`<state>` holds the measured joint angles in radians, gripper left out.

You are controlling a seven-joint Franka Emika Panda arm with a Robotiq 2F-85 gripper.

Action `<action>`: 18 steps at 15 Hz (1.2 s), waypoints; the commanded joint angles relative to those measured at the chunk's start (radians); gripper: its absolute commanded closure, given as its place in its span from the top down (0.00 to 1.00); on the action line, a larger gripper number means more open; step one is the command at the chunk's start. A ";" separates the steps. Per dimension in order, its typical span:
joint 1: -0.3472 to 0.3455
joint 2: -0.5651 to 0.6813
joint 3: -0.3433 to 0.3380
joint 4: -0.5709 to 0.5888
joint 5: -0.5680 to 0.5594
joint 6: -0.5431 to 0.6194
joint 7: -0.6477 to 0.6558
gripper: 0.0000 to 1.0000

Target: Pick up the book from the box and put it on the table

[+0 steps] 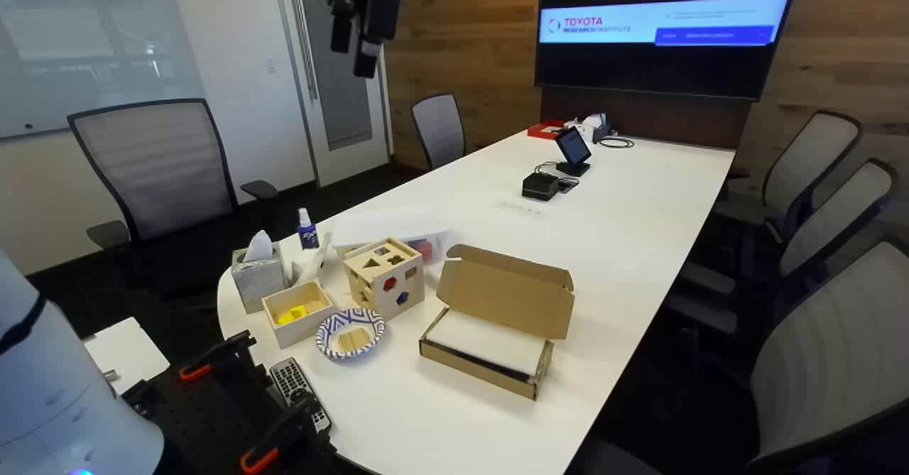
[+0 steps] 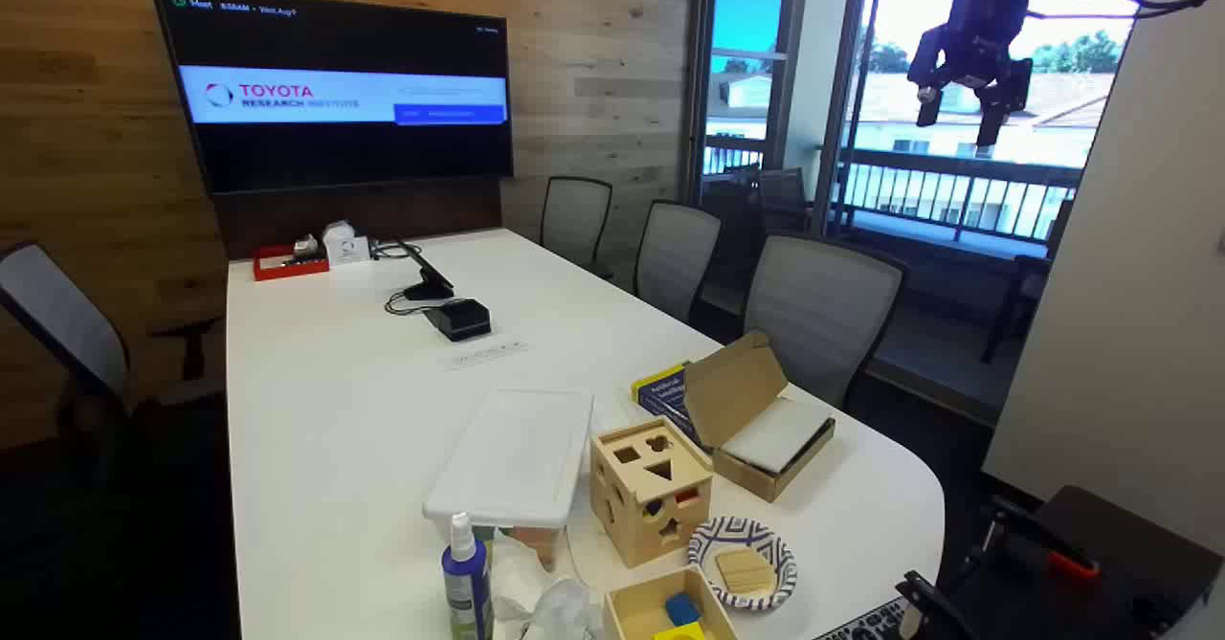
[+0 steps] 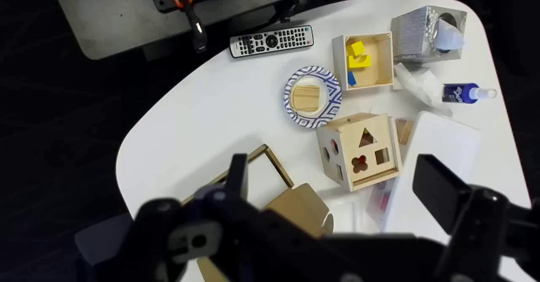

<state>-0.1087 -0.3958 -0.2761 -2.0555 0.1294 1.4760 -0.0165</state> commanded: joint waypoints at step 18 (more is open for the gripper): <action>-0.063 0.255 0.061 -0.098 0.221 0.575 0.250 1.00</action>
<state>-0.1591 -0.1958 -0.2412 -2.1365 0.3281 1.9363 0.1724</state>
